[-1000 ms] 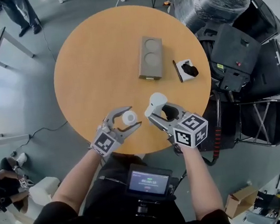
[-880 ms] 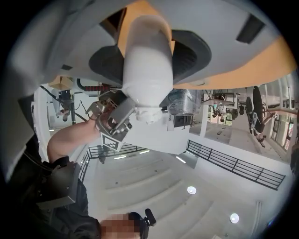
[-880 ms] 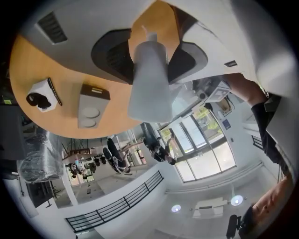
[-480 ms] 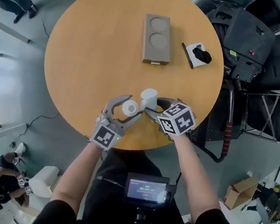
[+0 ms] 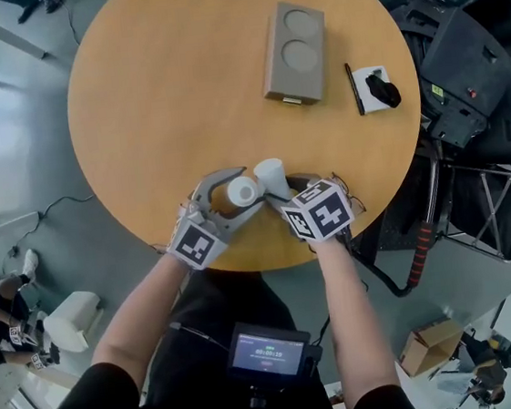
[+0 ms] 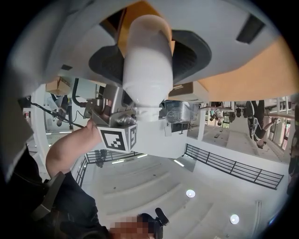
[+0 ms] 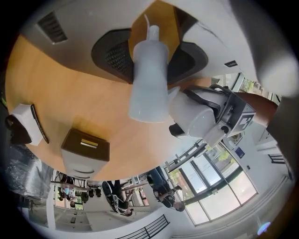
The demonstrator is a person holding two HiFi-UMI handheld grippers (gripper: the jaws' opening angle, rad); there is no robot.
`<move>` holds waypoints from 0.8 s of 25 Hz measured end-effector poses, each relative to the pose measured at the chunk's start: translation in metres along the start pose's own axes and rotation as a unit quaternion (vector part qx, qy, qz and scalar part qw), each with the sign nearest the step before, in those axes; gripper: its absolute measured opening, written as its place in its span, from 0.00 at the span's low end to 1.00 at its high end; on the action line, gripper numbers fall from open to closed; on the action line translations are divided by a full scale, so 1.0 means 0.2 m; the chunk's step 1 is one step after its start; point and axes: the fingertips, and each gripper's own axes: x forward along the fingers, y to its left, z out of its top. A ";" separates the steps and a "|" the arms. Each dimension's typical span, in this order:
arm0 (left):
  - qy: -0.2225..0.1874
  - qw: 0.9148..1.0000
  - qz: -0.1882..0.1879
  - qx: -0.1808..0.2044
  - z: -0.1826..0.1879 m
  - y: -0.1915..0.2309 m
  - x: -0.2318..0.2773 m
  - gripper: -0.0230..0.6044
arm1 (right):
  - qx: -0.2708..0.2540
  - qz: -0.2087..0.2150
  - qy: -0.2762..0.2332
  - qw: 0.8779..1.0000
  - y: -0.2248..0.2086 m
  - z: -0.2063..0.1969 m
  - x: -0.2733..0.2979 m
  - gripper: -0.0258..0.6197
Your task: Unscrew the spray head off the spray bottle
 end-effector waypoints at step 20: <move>0.028 1.000 0.002 -0.001 -0.13 0.00 -0.05 0.56 | -0.023 -0.010 -0.011 1.000 0.03 0.01 0.08 0.42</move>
